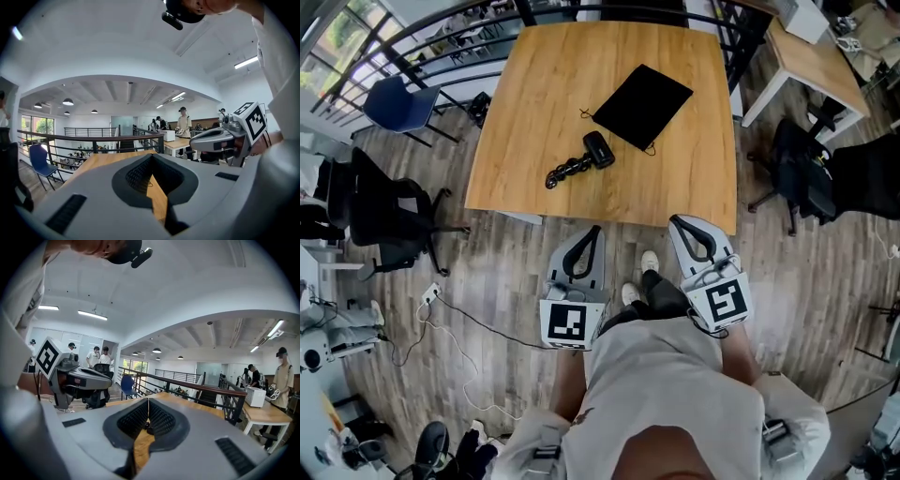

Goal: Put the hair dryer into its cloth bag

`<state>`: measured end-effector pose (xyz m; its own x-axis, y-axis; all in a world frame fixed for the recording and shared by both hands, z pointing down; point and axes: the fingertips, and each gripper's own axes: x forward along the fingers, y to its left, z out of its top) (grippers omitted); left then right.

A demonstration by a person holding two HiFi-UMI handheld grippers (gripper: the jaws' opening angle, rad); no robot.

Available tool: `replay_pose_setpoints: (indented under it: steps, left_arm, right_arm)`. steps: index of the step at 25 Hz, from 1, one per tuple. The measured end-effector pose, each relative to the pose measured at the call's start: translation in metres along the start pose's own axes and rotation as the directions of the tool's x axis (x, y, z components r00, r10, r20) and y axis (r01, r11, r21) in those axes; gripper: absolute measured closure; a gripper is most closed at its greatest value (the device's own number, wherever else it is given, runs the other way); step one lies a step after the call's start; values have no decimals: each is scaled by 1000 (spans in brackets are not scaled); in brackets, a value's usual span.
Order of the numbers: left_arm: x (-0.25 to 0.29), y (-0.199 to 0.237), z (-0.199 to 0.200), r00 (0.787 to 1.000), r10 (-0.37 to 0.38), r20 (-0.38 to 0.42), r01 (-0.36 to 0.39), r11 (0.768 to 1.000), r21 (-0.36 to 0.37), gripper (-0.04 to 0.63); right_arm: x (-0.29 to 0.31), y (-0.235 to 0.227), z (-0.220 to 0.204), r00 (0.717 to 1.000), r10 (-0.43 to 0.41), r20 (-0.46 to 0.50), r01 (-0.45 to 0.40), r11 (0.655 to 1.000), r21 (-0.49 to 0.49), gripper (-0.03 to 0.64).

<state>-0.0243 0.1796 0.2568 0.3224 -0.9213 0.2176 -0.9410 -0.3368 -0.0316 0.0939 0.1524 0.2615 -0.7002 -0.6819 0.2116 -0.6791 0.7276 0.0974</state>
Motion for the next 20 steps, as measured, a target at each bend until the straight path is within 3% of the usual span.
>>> replay_pose_setpoints:
  steps: [8,20]
  left_arm:
    - [36,29,11,998,65,-14,-65,998,15,575]
    - [88,40,22,990,138,-39,-137,990,35,575]
  right_arm:
    - [45,-30,13,998,49,27,-49,999,-10,595]
    - [82,-82,8,992,120,38,-121,993,8,595]
